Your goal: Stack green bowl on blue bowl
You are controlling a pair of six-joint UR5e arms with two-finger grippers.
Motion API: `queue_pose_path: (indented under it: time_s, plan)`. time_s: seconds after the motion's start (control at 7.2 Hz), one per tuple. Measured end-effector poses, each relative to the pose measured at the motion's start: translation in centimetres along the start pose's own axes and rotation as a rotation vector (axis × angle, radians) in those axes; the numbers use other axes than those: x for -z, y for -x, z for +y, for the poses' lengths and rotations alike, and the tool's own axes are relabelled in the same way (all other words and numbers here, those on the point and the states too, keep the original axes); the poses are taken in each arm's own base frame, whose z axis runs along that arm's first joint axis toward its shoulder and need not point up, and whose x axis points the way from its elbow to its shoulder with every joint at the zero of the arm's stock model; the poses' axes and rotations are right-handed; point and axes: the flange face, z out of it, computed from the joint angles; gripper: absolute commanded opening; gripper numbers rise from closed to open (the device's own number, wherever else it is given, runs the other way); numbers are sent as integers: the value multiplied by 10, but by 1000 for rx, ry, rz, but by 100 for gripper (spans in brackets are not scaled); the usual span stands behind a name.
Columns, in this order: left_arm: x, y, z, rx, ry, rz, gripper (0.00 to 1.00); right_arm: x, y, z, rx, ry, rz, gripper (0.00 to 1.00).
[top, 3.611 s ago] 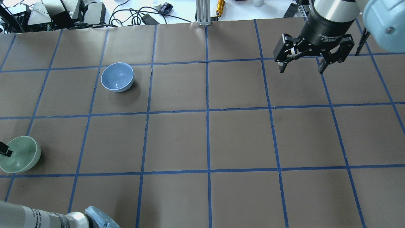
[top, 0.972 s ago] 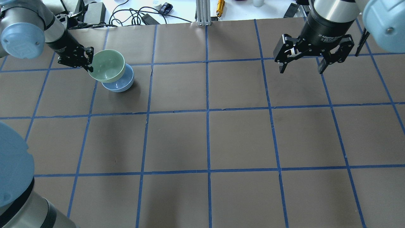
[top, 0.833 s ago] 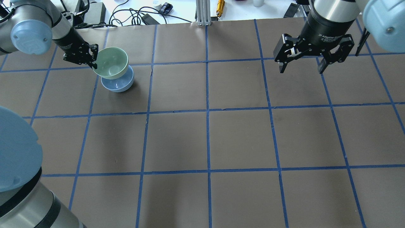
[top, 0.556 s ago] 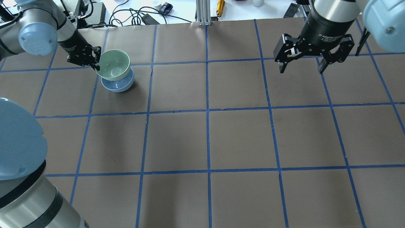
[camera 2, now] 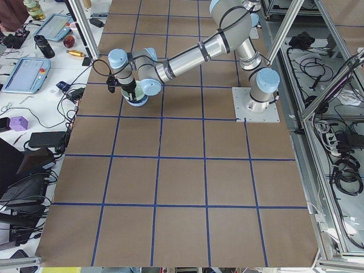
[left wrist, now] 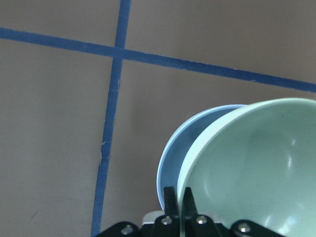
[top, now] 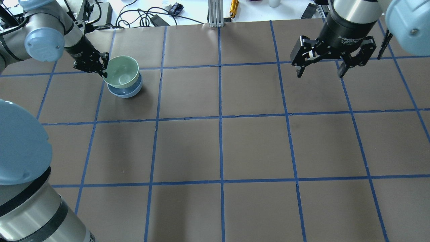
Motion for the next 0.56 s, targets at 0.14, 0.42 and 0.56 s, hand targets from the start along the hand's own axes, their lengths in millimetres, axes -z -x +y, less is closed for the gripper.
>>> queue_pose_path:
  time_s: [0.14,0.42,0.56]
  plan:
    - [-2,0,0,-1,2,0,100,0,0,0,0,0,0,100]
    - [4,-1,2,-1,-5,-2,100,0,0,0,0,0,0,100]
    - [19,-8,7,-3,-9,-10,100,0,0,0,0,0,0,100]
